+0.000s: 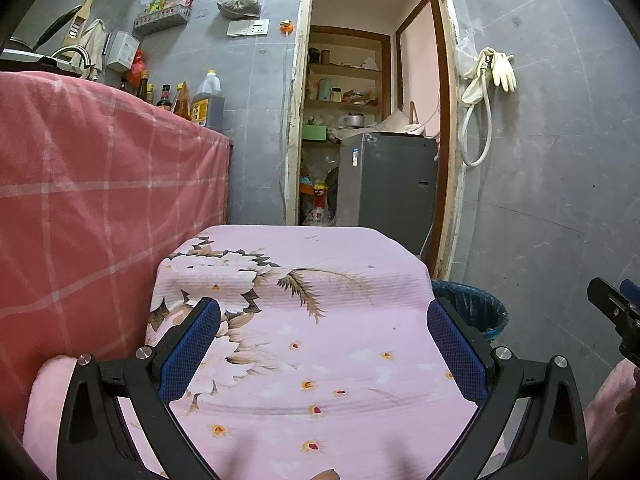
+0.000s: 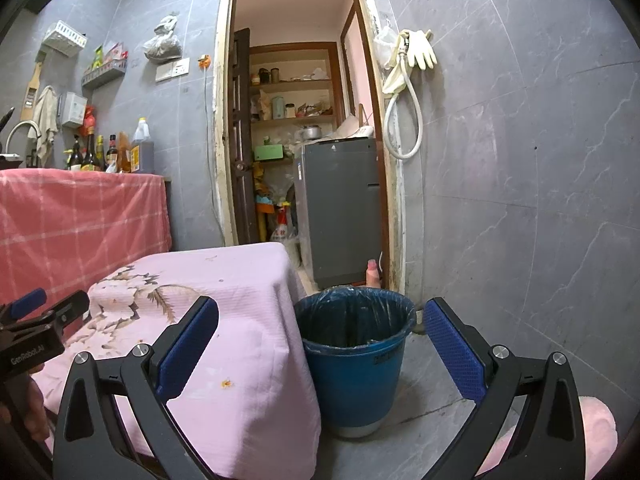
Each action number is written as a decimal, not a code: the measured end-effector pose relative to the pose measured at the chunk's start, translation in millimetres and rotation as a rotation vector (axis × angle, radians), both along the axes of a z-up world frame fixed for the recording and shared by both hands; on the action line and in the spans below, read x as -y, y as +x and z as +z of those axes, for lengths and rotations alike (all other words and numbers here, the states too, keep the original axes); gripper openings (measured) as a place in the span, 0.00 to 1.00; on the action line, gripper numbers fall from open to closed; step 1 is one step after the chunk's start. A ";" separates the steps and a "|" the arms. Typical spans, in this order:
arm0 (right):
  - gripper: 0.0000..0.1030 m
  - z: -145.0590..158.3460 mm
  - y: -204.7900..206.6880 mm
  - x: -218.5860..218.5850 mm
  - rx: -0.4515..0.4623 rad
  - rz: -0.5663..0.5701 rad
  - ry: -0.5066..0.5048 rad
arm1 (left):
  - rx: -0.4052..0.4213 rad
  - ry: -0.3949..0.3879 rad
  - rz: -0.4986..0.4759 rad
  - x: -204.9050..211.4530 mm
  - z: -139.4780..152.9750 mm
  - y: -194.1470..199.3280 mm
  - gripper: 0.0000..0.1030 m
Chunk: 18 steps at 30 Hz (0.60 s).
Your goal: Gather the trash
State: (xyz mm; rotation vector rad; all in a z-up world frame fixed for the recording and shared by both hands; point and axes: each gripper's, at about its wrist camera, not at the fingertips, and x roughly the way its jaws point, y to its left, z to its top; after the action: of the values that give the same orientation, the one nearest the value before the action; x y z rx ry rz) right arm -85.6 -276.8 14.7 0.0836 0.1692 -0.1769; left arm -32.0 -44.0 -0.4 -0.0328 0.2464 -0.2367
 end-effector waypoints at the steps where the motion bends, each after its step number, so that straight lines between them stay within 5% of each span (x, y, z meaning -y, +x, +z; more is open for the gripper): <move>1: 1.00 -0.4 0.0 0.5 -0.002 -0.001 0.001 | 0.000 0.001 -0.001 0.4 0.2 -0.2 0.98; 18: 1.00 -1.0 -1.3 -1.3 0.000 -0.005 0.001 | 0.002 0.004 -0.004 0.8 -0.4 -1.4 0.98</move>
State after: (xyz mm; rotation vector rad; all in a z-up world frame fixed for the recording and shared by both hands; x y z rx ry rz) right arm -86.9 -275.6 13.7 0.0852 0.1686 -0.1819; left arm -33.4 -44.8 -0.8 -0.0283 0.2447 -0.2398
